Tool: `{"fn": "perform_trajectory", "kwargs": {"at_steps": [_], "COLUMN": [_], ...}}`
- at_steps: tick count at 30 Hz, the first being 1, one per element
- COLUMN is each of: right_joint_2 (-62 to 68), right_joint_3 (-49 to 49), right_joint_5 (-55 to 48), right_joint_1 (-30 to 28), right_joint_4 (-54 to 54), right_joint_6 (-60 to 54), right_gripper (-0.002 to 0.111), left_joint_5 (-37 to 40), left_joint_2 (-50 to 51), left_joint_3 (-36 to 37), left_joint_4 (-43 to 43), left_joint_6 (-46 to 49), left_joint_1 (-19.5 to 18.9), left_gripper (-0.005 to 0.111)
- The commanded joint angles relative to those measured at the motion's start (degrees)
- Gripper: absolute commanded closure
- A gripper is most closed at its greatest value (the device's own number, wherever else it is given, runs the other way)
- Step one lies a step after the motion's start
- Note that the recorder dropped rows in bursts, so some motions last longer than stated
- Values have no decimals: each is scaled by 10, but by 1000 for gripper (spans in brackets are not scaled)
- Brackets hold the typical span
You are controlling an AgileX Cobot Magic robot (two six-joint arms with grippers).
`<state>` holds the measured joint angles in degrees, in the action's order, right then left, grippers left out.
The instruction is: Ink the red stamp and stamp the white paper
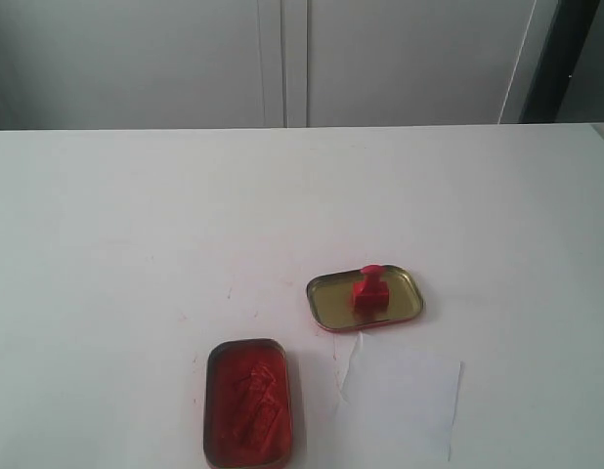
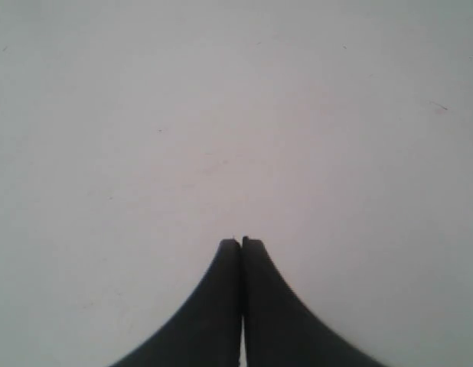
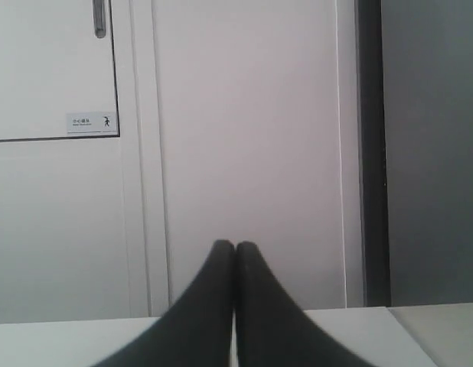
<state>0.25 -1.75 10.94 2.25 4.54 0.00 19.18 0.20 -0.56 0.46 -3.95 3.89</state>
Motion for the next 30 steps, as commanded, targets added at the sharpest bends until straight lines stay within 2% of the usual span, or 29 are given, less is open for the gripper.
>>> {"fn": "perform_trajectory", "kwargs": {"at_steps": [1,8,11,30], "right_joint_2": [26,187,267,625], "right_joint_3": [-68,-244,-295,-434], "right_joint_5": [-63,-304,-368,-443], "right_joint_1": [2,2,2,2], "right_joint_4": [-2,-2,-1,8], "right_joint_6": [-4,-4,-4,0], "right_gripper": [108,108,108,108], "left_joint_5": [9,9,9,9], "left_joint_2": [-2,-2,-2,-2], "left_joint_3": [6,6,6,6], "left_joint_4": [0,0,0,0], "left_joint_6": [-1,-1,-1,-1], "left_joint_1": [0,0,0,0], "left_gripper": [107,107,107,107]}}
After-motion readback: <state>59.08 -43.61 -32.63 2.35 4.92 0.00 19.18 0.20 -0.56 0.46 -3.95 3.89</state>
